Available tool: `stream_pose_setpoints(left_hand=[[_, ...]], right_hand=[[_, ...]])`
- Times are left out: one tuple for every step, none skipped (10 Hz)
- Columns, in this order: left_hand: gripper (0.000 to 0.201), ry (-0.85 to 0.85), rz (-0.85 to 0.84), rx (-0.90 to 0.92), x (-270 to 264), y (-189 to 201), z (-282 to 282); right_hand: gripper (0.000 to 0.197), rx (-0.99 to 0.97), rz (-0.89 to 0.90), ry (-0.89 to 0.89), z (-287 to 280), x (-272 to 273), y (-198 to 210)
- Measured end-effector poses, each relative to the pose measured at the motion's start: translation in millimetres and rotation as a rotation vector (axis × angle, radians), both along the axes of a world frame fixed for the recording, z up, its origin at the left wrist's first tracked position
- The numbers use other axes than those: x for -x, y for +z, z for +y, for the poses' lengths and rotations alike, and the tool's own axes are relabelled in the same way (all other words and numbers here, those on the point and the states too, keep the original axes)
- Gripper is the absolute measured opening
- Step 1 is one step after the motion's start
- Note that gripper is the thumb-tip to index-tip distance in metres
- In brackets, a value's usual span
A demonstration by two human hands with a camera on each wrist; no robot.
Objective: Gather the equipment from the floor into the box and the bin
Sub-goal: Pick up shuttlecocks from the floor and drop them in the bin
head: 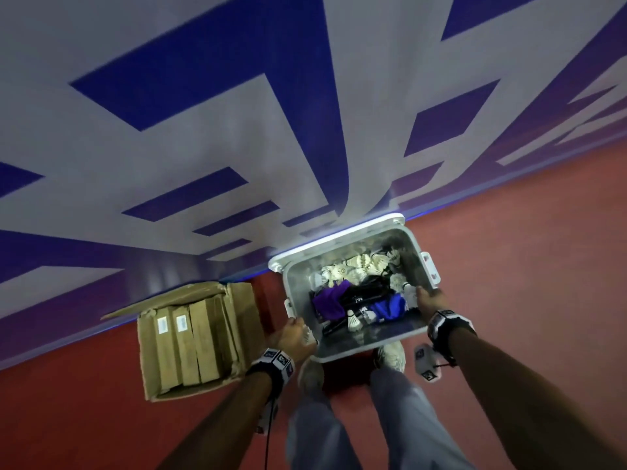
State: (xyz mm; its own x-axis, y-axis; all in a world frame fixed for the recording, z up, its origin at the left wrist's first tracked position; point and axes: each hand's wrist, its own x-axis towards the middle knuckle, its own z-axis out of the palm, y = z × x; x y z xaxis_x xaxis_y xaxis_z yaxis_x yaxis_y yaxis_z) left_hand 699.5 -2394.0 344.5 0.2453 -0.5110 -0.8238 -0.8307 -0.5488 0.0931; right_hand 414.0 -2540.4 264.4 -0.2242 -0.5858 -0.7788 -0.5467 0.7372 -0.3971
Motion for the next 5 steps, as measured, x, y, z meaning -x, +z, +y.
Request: stream_pose_setpoints(left_hand=[[0.051, 0.032, -0.040, 0.011, 0, 9, -7], [0.052, 0.022, -0.053, 0.071, 5, 28, -26], [0.066, 0.032, -0.042, 0.182, 11, 42, -53], [0.091, 0.075, -0.035, 0.244, 13, 54, -78], [0.086, 0.088, -0.034, 0.245, 16, 71, -100]], right_hand=[[0.052, 0.013, -0.034, 0.070, -9, 1, 32], [0.048, 0.099, -0.089, 0.092, -19, -3, 82], [0.034, 0.191, -0.129, 0.067, -23, 1, 120], [0.022, 0.239, -0.219, -0.008, -24, 5, 149], [0.017, 0.325, -0.246, -0.100, -23, -3, 179]])
